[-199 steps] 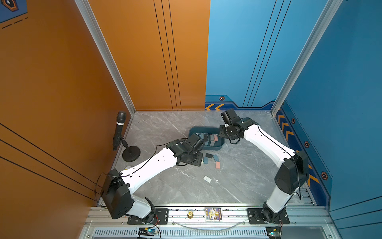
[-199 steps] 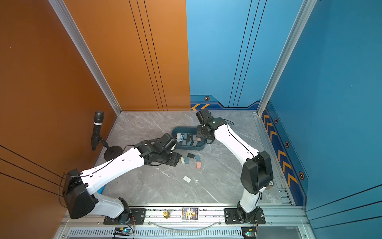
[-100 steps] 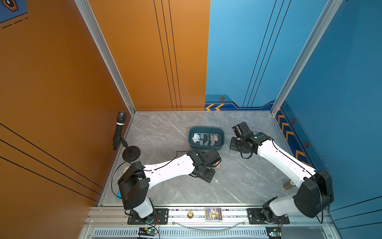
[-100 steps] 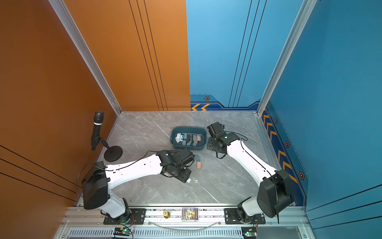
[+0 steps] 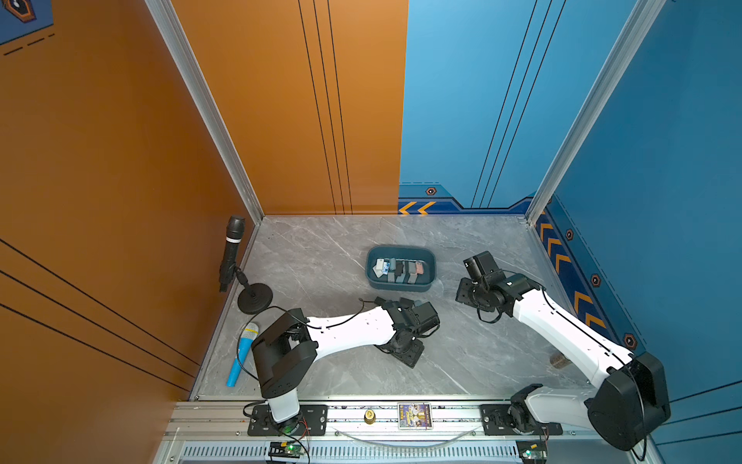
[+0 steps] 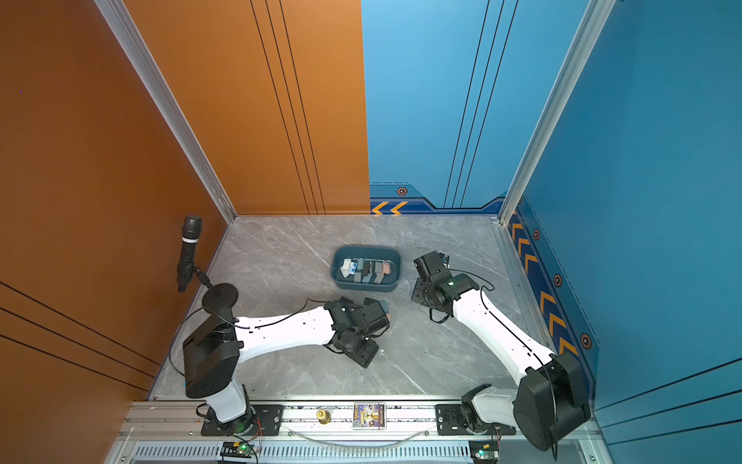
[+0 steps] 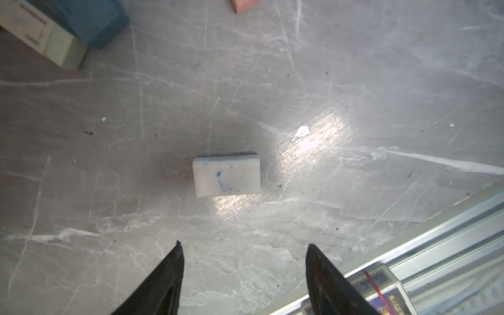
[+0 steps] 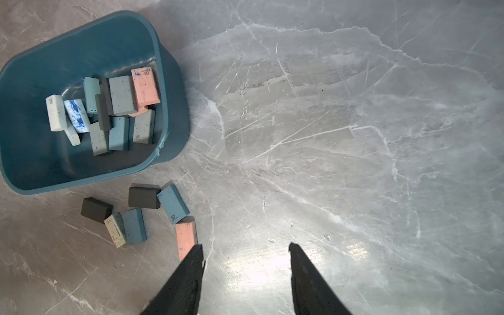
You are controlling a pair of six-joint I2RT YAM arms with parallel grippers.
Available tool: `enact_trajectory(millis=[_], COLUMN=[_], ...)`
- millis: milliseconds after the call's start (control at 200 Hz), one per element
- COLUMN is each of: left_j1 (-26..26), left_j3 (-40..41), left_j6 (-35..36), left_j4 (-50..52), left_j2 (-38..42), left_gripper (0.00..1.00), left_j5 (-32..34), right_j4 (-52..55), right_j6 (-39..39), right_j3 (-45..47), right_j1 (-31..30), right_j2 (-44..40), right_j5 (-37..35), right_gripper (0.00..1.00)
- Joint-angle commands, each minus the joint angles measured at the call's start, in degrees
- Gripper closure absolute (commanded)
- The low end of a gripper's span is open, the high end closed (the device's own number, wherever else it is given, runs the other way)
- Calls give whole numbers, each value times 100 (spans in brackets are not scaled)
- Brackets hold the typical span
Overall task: Put the eraser in the storage box
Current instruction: Pick up the eraser from the center of the board.
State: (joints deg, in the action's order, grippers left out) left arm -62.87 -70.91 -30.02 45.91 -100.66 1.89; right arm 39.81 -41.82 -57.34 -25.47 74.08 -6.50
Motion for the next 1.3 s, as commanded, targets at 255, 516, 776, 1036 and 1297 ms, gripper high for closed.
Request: enact_trajectory(millis=[255,516,776,1036,1297], left_j1=[-34,46,87,231,239], left_j3=[-270,-301,-301,-232,-117], left_j6=[172,186,212,180,172], left_j4=[60,58,-19,-266,-267], left_j2=[-444,-640,-779,-895,-935], left_gripper=[27,26,26,27,35], left_j5=[403,508,449,218,218], right_j4=[-88,-88,-79,-62,-53], right_j6=[-125,-131,-143,-151,-151], right_j3=[146,153,118,109,120], right_j1=[60,69,69,69,78], right_j2=[-135,-133,-140,-164,-175], right_j5=[-138,-141,-130,-147,-150], right_gripper=[47,47,47,47,47])
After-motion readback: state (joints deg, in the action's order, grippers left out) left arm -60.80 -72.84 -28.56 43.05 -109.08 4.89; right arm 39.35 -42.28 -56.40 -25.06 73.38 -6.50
